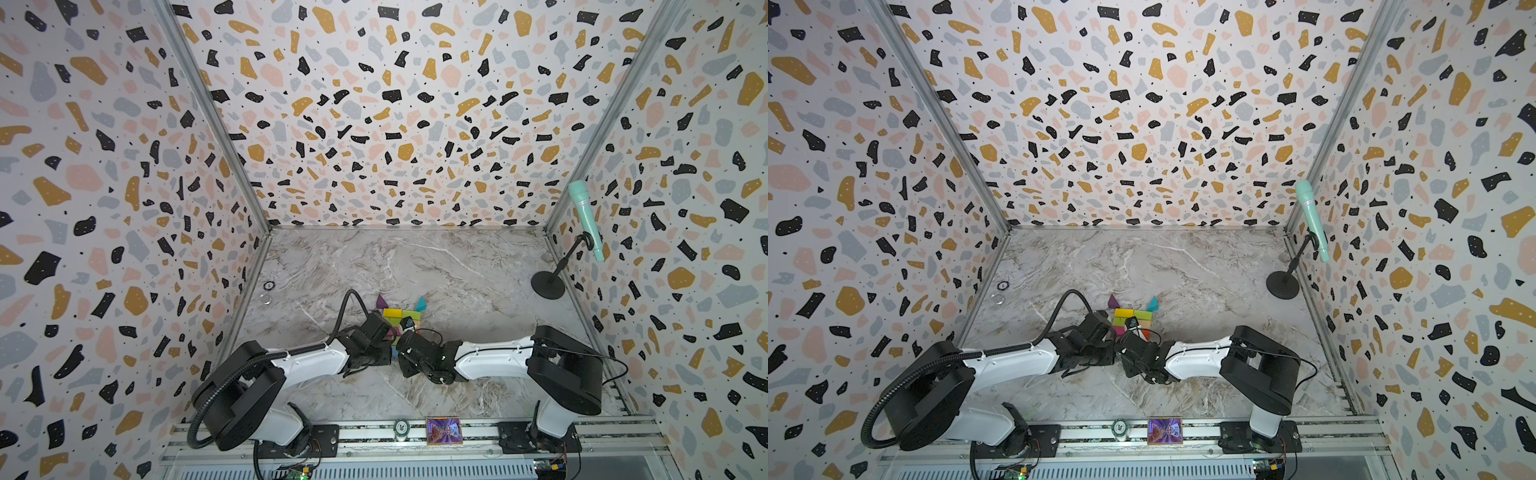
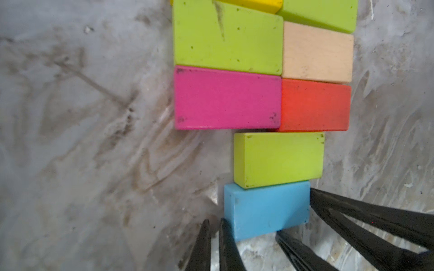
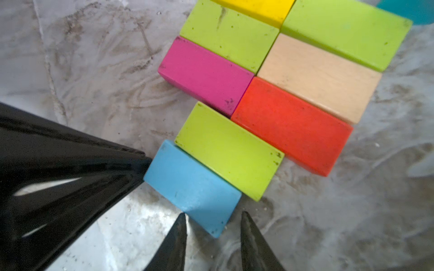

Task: Assemble a carrot with building blocks
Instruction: Assemble the building block at the center of the board.

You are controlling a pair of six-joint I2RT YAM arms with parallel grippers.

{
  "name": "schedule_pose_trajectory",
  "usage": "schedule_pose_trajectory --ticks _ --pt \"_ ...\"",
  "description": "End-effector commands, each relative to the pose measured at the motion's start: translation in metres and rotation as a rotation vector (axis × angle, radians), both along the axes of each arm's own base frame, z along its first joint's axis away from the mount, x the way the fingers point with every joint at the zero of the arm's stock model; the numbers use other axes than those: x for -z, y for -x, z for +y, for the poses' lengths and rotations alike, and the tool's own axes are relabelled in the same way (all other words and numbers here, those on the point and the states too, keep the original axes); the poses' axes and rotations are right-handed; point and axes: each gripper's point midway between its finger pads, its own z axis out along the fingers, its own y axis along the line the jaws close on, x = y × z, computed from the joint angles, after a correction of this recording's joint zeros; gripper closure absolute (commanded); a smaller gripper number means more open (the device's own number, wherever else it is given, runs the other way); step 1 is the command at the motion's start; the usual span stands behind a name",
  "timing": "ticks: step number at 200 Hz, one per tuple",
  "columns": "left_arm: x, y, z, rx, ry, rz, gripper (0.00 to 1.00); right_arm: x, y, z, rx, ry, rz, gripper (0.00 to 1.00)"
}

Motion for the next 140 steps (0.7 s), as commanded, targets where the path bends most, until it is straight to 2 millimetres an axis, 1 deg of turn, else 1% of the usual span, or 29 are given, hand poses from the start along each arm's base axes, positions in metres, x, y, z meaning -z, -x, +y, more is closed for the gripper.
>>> schedule_pose_trajectory --ticks 1,67,140 --pt "-0.0102 -0.0084 -0.0120 0.012 0.035 -0.025 0.89 0.0157 0.0098 -0.0207 0.019 0.061 0.054 0.61" --pt "-0.0086 -0.0084 -0.0115 0.006 0.033 -0.022 0.89 0.0160 0.0102 -0.0221 0.026 0.060 0.055 0.61" --pt "-0.0149 -0.0115 -0.0098 -0.014 0.040 -0.046 0.89 0.0142 0.0073 -0.0214 0.030 0.061 0.044 0.61"
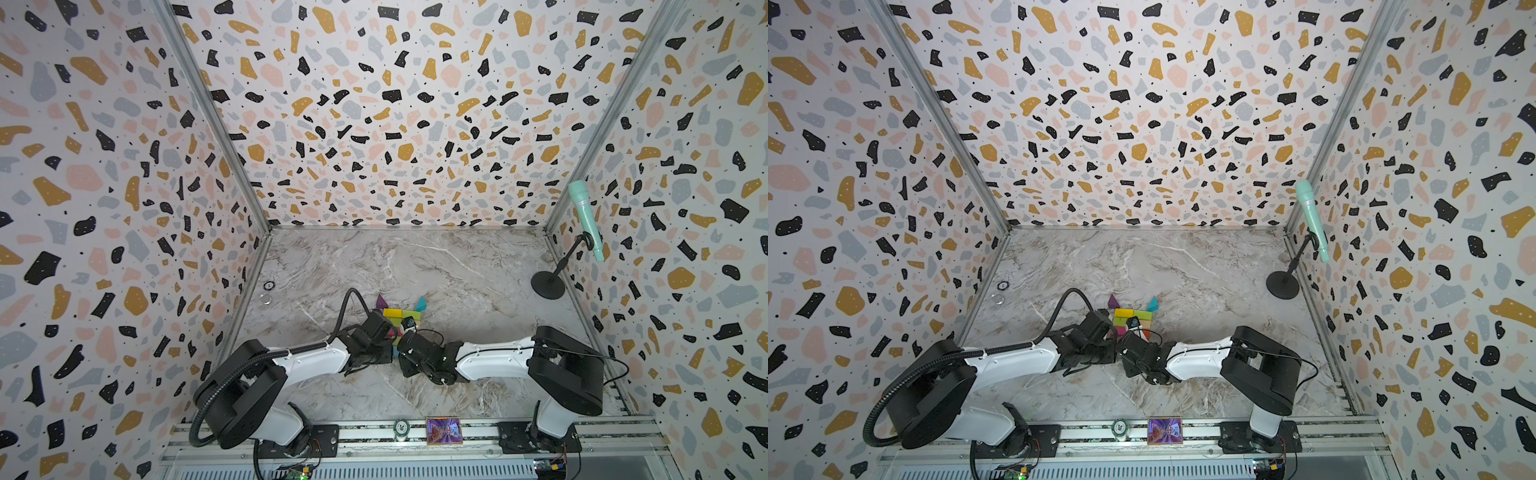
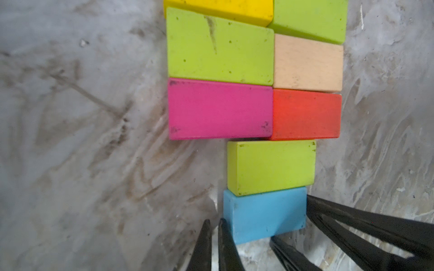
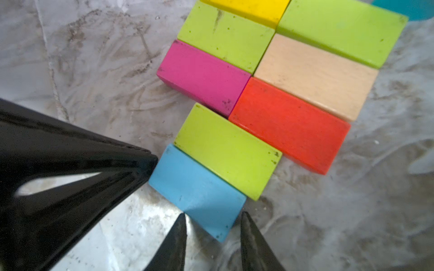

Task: Assemble a carrot with building blocks
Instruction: Assemble the building block at the center of the board.

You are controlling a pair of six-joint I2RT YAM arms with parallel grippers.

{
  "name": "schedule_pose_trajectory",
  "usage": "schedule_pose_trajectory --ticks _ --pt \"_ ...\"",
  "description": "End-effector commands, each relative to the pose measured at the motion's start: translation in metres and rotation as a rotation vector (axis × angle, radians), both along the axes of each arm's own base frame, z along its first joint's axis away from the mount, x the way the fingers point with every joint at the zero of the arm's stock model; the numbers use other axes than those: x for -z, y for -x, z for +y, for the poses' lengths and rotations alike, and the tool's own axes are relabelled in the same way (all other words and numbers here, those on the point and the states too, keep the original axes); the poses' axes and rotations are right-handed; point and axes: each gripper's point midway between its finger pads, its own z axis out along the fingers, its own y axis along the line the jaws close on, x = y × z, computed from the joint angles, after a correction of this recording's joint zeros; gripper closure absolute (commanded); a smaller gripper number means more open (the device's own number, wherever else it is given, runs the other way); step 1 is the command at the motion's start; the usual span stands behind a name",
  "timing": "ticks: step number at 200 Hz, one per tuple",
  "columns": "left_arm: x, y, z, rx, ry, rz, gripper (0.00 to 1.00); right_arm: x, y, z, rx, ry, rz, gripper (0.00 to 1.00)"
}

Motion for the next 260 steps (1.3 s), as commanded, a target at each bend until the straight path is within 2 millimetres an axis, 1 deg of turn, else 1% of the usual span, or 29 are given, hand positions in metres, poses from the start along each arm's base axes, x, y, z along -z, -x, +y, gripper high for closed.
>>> schedule_pose_trajectory --ticks 1,78,126,147,160,179,225,239,260 --pt "-0.012 -0.008 -0.007 -0.011 0.032 -0.037 0.89 0.015 0.008 -0.021 0.013 0.078 0.042 0.61" --pt "-0.008 -0.008 -0.009 -0.002 0.029 -0.027 0.90 0.014 0.008 -0.023 0.021 0.083 0.044 0.61" --pt "-0.009 -0.009 -0.010 -0.004 0.035 -0.032 0.90 0.012 0.007 -0.023 0.026 0.078 0.042 0.61" --pt "-0.010 -0.010 -0.010 -0.009 0.040 -0.036 0.90 0.010 0.006 -0.025 0.036 0.079 0.038 0.58" --pt "-0.011 -0.011 -0.008 -0.019 0.038 -0.043 0.90 0.008 0.006 -0.025 0.040 0.074 0.037 0.55" --pt "-0.018 -0.013 -0.005 -0.036 0.037 -0.065 0.90 0.000 0.006 -0.024 0.042 0.055 0.028 0.50" --pt "-0.035 -0.019 0.005 -0.084 0.029 -0.117 0.90 -0.030 0.004 -0.023 0.039 -0.008 -0.012 0.47" --pt "-0.043 -0.022 0.009 -0.104 0.031 -0.140 0.90 -0.042 0.004 -0.025 0.041 -0.036 -0.030 0.47" --pt "-0.063 -0.031 0.026 -0.166 0.018 -0.198 0.88 -0.067 0.000 -0.032 0.051 -0.066 -0.076 0.46"
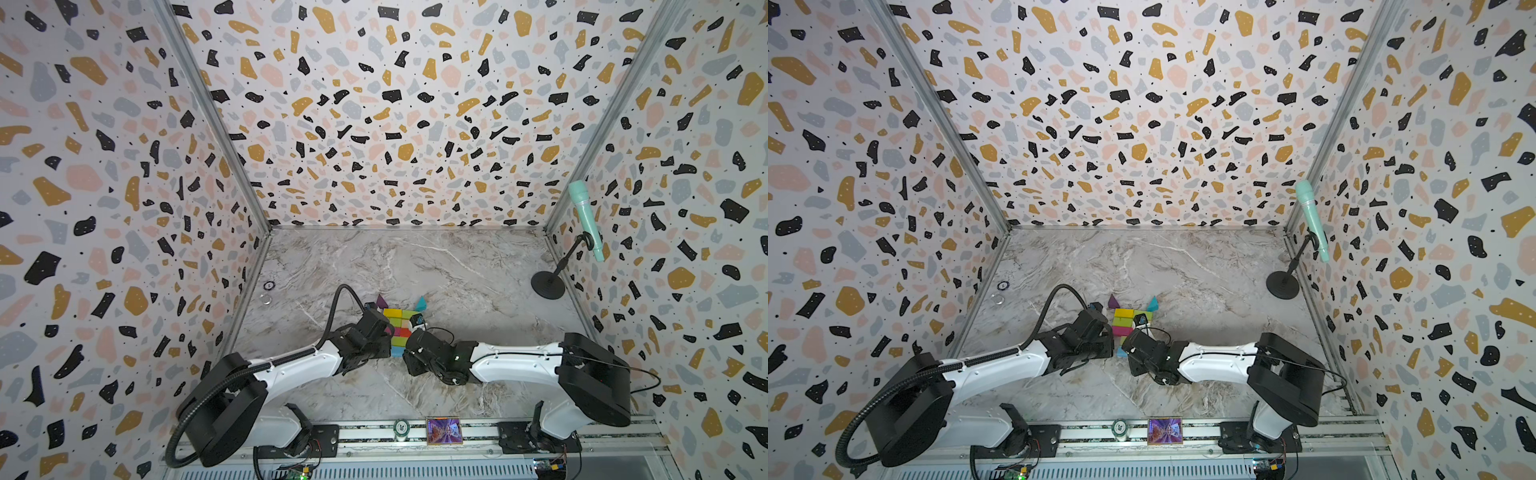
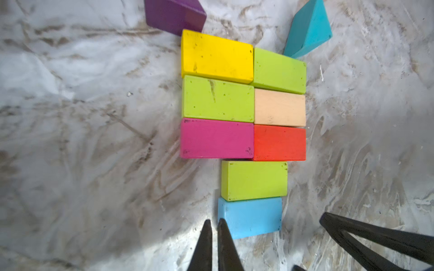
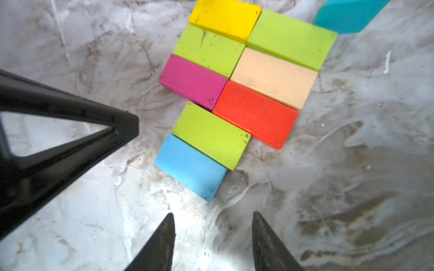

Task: Assemble a carrot with building blocks
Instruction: Assemble the building block at the center of the board, then reset both arms

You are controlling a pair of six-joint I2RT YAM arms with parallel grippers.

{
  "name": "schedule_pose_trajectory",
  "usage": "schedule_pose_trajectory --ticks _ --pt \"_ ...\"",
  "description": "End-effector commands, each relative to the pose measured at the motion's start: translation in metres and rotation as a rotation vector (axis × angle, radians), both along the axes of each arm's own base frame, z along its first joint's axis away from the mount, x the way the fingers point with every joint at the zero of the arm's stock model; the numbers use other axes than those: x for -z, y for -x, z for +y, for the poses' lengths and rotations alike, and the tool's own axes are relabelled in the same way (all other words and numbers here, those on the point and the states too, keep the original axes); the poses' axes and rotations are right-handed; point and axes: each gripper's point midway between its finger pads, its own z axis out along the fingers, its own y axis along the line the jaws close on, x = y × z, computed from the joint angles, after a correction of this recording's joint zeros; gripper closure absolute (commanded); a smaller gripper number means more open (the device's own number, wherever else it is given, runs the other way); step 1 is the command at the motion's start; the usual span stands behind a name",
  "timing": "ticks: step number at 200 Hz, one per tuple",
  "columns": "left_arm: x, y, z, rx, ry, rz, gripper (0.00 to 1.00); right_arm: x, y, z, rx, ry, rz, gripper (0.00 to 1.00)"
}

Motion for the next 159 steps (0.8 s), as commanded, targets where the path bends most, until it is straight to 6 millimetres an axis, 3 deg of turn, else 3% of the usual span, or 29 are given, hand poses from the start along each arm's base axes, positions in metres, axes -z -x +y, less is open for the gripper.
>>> schedule_pose_trajectory --ticks 1,28,45,69,82,122,159 --pt "-0.029 -0.016 0.016 -0.086 -0.008 -0.083 0.88 -0.028 -0.005 -0.014 0.024 -0.019 -0.055 0.46" --pt "-0.074 -0.037 0.052 -0.221 -0.010 -0.233 0.57 -0.071 -0.026 -0.037 0.053 -0.065 -0.158 0.45" --pt "-0.109 -0.051 0.072 -0.303 -0.006 -0.363 0.35 -0.099 -0.051 -0.063 0.087 -0.106 -0.239 0.42" --pt "-0.153 -0.068 0.091 -0.365 -0.062 -0.528 0.14 -0.122 -0.083 -0.101 0.119 -0.144 -0.322 0.22" --pt "-0.171 -0.075 0.104 -0.412 -0.128 -0.590 0.00 -0.130 -0.107 -0.134 0.195 -0.142 -0.350 0.18" --pt "-0.204 -0.094 0.151 -0.559 -0.331 -0.709 0.00 -0.141 -0.153 -0.226 0.395 -0.118 -0.424 0.14" --pt "-0.200 -0.095 0.205 -0.732 -0.416 -0.773 0.00 -0.127 -0.169 -0.294 0.563 -0.025 -0.502 0.14"
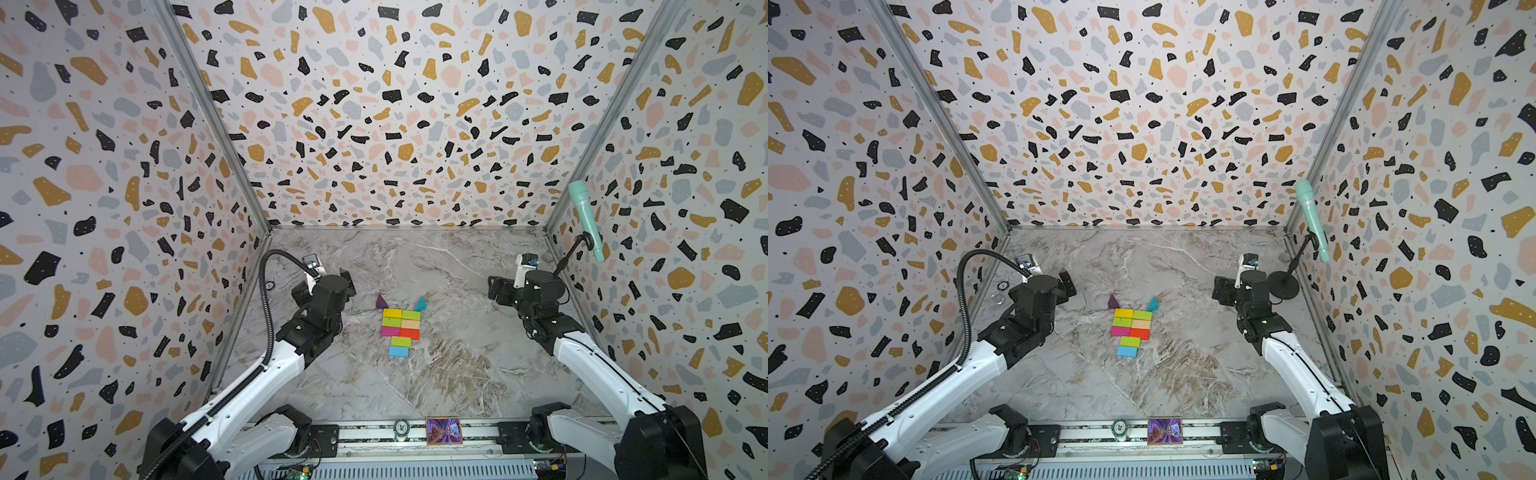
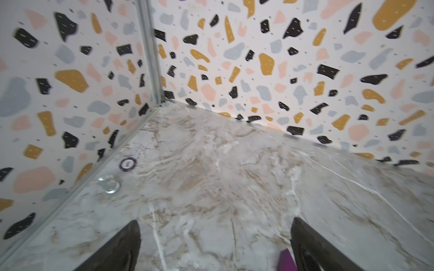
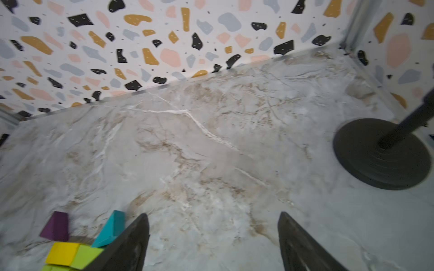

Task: Assemble a carrot with building blocks
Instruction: Reset both arms

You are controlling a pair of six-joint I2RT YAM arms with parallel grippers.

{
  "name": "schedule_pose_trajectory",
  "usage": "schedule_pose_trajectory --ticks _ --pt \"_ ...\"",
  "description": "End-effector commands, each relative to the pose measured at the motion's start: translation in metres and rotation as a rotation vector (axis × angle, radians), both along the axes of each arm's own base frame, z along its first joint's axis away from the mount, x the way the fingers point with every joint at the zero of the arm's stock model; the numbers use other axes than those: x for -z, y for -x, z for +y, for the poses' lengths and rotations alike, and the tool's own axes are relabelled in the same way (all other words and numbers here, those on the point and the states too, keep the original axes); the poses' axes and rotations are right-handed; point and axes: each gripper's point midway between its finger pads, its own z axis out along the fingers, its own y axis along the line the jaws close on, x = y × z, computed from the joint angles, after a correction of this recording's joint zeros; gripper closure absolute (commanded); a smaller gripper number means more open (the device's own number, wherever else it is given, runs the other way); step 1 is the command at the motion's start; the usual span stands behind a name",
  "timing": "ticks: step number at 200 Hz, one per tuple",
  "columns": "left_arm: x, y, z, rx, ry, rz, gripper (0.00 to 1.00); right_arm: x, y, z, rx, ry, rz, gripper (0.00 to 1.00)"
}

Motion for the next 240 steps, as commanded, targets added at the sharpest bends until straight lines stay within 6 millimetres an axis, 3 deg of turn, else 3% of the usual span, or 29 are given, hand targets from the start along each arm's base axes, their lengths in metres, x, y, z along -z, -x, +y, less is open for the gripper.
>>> schedule_pose_trajectory --ticks 1,26,62,138,180,199,225,240 --pt "-0.008 0.001 0.040 -0.151 -0.067 -0.080 0.00 -0.003 -0.007 -0.026 0.041 0.057 -0.067 0.14" --pt "0.001 0.007 0.070 -0.241 -0.135 -0.093 0.00 0.017 -0.013 -0.049 0.106 0.091 -0.049 0.14" --pt "0.013 0.010 0.092 -0.278 -0.167 -0.147 0.00 0.046 -0.019 -0.068 0.149 0.167 -0.023 0.14" --pt "0.055 -0.003 0.103 -0.225 -0.272 -0.121 0.00 0.056 -0.019 -0.092 0.213 0.281 -0.126 0.14" --pt "0.068 -0.014 0.093 -0.140 -0.262 -0.064 0.00 0.068 -0.025 -0.091 0.188 0.311 -0.110 0.15" --pt "0.079 -0.006 0.088 -0.093 -0.243 -0.061 0.00 0.074 -0.026 -0.092 0.192 0.317 -0.103 0.15" --pt "0.080 0.015 0.091 -0.110 -0.208 -0.189 0.00 0.074 -0.024 -0.091 0.189 0.319 -0.133 0.15" --pt "0.087 0.012 0.088 -0.082 -0.220 -0.175 0.00 0.071 -0.024 -0.088 0.174 0.316 -0.151 0.14"
